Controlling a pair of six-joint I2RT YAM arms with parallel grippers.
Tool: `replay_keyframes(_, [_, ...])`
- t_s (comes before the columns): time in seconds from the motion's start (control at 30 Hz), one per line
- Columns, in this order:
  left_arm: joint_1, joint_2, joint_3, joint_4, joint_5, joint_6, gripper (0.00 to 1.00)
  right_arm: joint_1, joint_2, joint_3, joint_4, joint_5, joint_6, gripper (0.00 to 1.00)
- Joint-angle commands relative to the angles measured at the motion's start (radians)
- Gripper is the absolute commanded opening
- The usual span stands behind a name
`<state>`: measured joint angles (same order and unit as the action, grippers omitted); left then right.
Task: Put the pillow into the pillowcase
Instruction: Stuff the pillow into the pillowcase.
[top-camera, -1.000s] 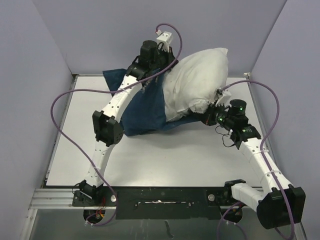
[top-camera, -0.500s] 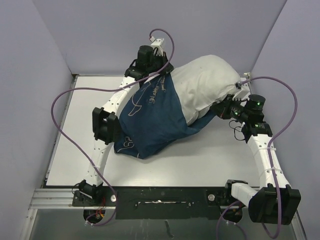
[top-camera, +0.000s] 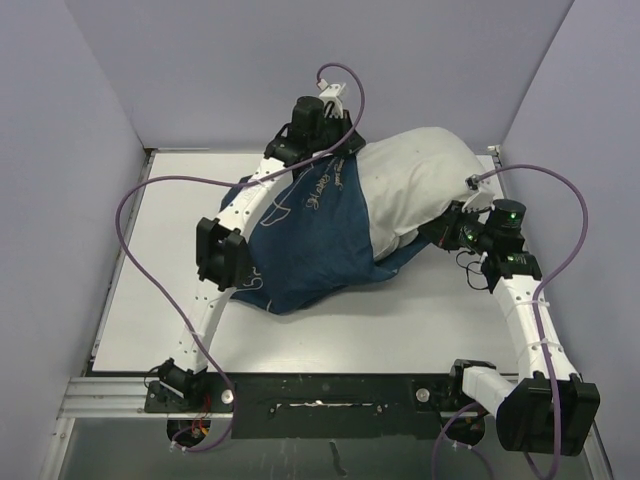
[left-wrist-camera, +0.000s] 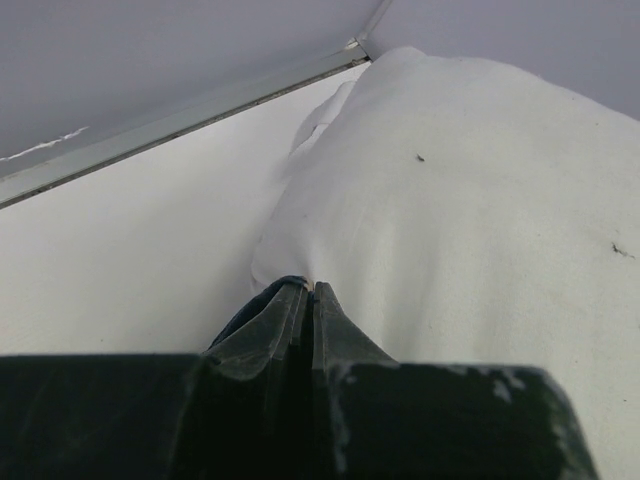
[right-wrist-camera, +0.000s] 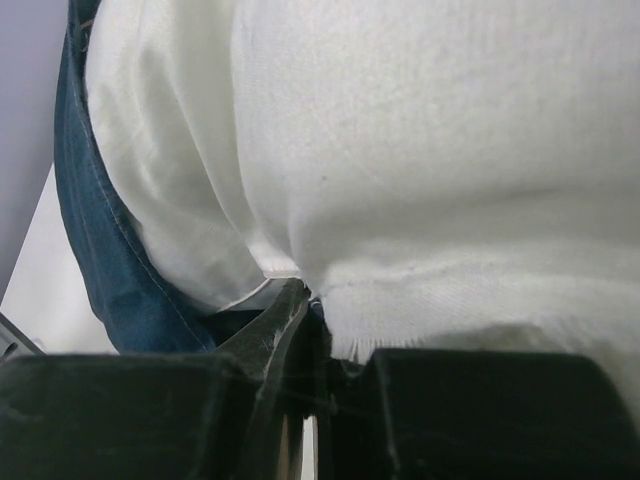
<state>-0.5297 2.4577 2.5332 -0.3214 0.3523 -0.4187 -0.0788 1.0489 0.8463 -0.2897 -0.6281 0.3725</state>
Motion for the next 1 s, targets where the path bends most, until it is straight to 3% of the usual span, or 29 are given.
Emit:
replay_keyframes(0.0, [-0.025, 0.041, 0.07, 0.117, 0.003, -0.046, 0.0, 0.002, -0.041, 0.005, 0.053, -0.031, 0.005, 0.01])
replay_keyframes(0.23, [-0.017, 0.051, 0.101, 0.13, -0.001, -0.07, 0.0, 0.07, -0.077, 0.122, 0.169, -0.092, -0.068, 0.0])
replay_keyframes(0.3, [0.011, 0.016, 0.094, 0.153, 0.0, -0.092, 0.0, 0.043, -0.029, 0.227, 0.239, -0.035, -0.112, 0.0])
replay_keyframes(0.43, [0.063, -0.105, 0.024, 0.287, 0.003, -0.137, 0.0, -0.061, 0.196, 0.557, 0.424, -0.081, -0.109, 0.0])
replay_keyframes(0.53, [0.084, -0.189, -0.031, 0.371, 0.012, -0.141, 0.0, 0.129, 0.315, 0.802, 0.557, -0.172, -0.208, 0.0])
replay_keyframes(0.6, [0.093, -0.251, -0.131, 0.466, 0.019, -0.16, 0.0, 0.341, 0.373, 0.934, 0.554, -0.362, -0.284, 0.0])
replay_keyframes(0.67, [0.104, -0.328, -0.27, 0.575, -0.007, -0.175, 0.0, 0.595, 0.396, 1.037, 0.189, -0.433, -0.508, 0.0])
replay_keyframes(0.73, [0.128, -0.417, -0.418, 0.663, -0.042, -0.185, 0.0, 0.661, 0.356, 0.978, -0.002, -0.349, -0.752, 0.0])
replay_keyframes(0.77, [0.143, -0.464, -0.489, 0.699, -0.061, -0.187, 0.0, 0.614, 0.338, 0.923, 0.002, -0.284, -0.763, 0.0])
replay_keyframes(0.83, [0.179, -0.556, -0.606, 0.745, -0.091, -0.187, 0.0, 0.411, 0.346, 0.859, 0.107, -0.232, -0.62, 0.0])
replay_keyframes(0.97, [0.198, -0.609, -0.656, 0.736, -0.099, -0.198, 0.0, 0.036, 0.543, 1.024, 0.256, -0.071, -0.345, 0.0])
